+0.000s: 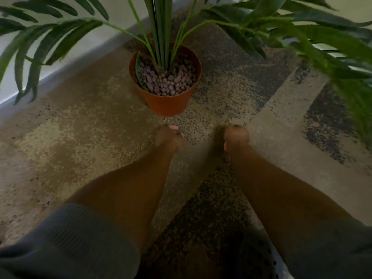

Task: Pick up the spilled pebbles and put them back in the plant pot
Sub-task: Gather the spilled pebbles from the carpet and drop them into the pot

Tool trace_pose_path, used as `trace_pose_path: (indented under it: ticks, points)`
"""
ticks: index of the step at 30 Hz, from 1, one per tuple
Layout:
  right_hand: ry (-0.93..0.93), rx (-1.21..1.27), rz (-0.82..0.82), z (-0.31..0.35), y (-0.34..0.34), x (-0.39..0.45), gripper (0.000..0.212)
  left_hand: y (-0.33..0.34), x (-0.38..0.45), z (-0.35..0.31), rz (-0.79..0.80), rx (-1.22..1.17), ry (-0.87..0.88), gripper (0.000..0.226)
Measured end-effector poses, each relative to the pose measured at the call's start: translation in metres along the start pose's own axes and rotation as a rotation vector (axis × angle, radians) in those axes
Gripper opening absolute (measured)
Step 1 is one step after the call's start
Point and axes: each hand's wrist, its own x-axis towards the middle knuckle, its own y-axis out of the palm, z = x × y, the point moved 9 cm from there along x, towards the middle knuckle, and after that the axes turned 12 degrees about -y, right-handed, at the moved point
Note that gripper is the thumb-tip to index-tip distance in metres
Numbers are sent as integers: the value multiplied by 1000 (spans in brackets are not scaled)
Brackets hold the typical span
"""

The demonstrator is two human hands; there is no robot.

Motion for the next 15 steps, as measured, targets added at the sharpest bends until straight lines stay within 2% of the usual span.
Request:
trace_pose_path:
  ticks: [4,8,13,15]
  points:
    - [18,82,-21,-6,0,6,31,1,1,0,-6,19,0,24]
    - [-8,123,-51,-7,-2,8,12,1,1,-2,-38,91,37,21]
    - [-14,125,-97,-10,-4,9,27,4,2,-3,-45,142,79,13]
    - [-22,83,-97,-7,-4,8,25,4,0,-3,-48,146,78,12]
